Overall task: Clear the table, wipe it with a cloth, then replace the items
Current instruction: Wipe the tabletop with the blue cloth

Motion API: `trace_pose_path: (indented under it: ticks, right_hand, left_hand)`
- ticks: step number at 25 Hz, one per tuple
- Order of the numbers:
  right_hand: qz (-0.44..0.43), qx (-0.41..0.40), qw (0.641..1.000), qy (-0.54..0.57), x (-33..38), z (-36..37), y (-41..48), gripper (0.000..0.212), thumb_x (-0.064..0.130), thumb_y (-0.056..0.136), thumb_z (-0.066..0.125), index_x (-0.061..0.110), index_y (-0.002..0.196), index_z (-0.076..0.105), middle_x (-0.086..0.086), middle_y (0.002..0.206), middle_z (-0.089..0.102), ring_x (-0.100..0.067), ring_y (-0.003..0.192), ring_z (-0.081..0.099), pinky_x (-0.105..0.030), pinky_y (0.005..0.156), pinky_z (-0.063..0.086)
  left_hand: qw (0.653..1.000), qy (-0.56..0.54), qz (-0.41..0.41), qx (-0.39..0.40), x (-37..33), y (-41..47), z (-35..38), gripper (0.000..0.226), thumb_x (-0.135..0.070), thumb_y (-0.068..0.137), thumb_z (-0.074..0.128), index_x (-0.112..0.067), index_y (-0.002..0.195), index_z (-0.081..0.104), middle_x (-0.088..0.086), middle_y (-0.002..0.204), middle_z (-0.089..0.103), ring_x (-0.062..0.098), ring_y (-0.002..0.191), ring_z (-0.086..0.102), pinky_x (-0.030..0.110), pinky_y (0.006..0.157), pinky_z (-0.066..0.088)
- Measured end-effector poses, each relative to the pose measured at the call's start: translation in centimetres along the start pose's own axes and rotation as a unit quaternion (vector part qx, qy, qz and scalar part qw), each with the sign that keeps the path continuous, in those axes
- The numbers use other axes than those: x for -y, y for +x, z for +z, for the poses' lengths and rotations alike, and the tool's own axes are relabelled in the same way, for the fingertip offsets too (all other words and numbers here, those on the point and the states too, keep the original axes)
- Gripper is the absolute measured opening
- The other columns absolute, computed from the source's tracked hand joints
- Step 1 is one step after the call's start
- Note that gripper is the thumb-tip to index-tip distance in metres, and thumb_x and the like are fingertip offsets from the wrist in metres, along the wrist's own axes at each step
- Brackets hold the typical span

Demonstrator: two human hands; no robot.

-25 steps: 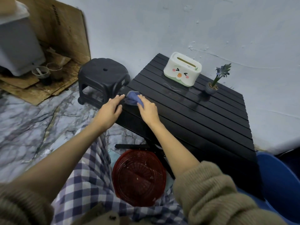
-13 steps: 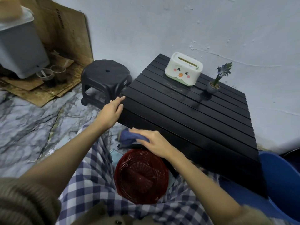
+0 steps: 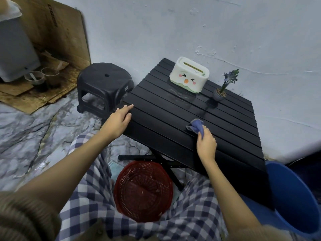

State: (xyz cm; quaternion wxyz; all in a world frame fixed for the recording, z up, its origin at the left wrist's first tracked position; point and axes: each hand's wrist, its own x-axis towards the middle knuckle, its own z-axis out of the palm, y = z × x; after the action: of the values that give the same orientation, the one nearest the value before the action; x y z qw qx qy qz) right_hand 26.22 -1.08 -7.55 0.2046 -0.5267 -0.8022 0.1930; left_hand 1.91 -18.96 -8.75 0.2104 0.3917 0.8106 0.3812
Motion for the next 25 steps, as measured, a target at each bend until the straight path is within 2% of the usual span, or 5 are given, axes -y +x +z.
trace_pose_path:
  ticks: [3, 11, 15, 21, 25]
  right_hand:
    - [-0.017, -0.015, 1.000, -0.010, 4.3, 3.6, 1.9, 0.035, 0.011, 0.093, 0.045, 0.000, 0.127, 0.045, -0.020, 0.128, 0.056, -0.035, 0.115, 0.055, -0.039, 0.093, 0.044]
    - [-0.190, 0.105, 0.975, 0.046, 13.2, 9.0, 0.9, 0.039, 0.007, 0.091, 0.050, 0.004, 0.129, 0.046, -0.017, 0.135, 0.053, -0.030, 0.123, 0.052, -0.039, 0.103, 0.041]
    - [-0.293, 0.189, 0.934, 0.078, 12.3, 7.9, -2.4, 0.044, 0.002, 0.087, 0.053, 0.007, 0.131, 0.046, -0.016, 0.137, 0.051, -0.026, 0.128, 0.048, -0.038, 0.108, 0.038]
    - [-0.379, 0.278, 0.878, 0.089, 8.4, 4.5, -8.0, 0.047, -0.001, 0.087, 0.050, 0.009, 0.132, 0.045, -0.009, 0.140, 0.049, -0.011, 0.131, 0.039, -0.010, 0.111, 0.018]
    - [-0.312, 0.356, 0.869, 0.146, 6.2, 1.7, -8.9, 0.040, 0.008, 0.089, 0.054, 0.012, 0.129, 0.050, -0.004, 0.134, 0.054, 0.000, 0.123, 0.044, -0.008, 0.106, 0.031]
  left_hand:
    - [1.000, -0.008, 0.010, -0.001, 0.5, 0.2, 0.0, 0.045, -0.028, 0.096, 0.031, -0.024, 0.140, 0.031, 0.014, 0.151, 0.031, 0.032, 0.142, 0.021, 0.042, 0.117, 0.021]
    - [0.987, -0.137, 0.021, -0.086, 0.3, 0.0, -0.9, 0.040, -0.020, 0.096, 0.033, -0.015, 0.135, 0.043, 0.004, 0.142, 0.048, 0.016, 0.133, 0.040, 0.026, 0.110, 0.030]
    - [0.982, -0.150, 0.026, -0.110, 0.8, -0.1, -1.2, 0.039, -0.020, 0.097, 0.032, -0.015, 0.132, 0.046, 0.005, 0.140, 0.050, 0.015, 0.132, 0.041, 0.027, 0.110, 0.030]
    - [0.985, -0.148, 0.011, -0.093, 0.4, 0.1, -0.9, 0.039, -0.021, 0.096, 0.033, -0.016, 0.132, 0.047, 0.006, 0.139, 0.051, 0.017, 0.133, 0.041, 0.028, 0.112, 0.029]
    - [0.985, -0.148, 0.007, -0.082, 0.1, -0.2, -0.6, 0.039, -0.021, 0.096, 0.033, -0.015, 0.133, 0.046, 0.007, 0.139, 0.050, 0.018, 0.133, 0.041, 0.025, 0.110, 0.028]
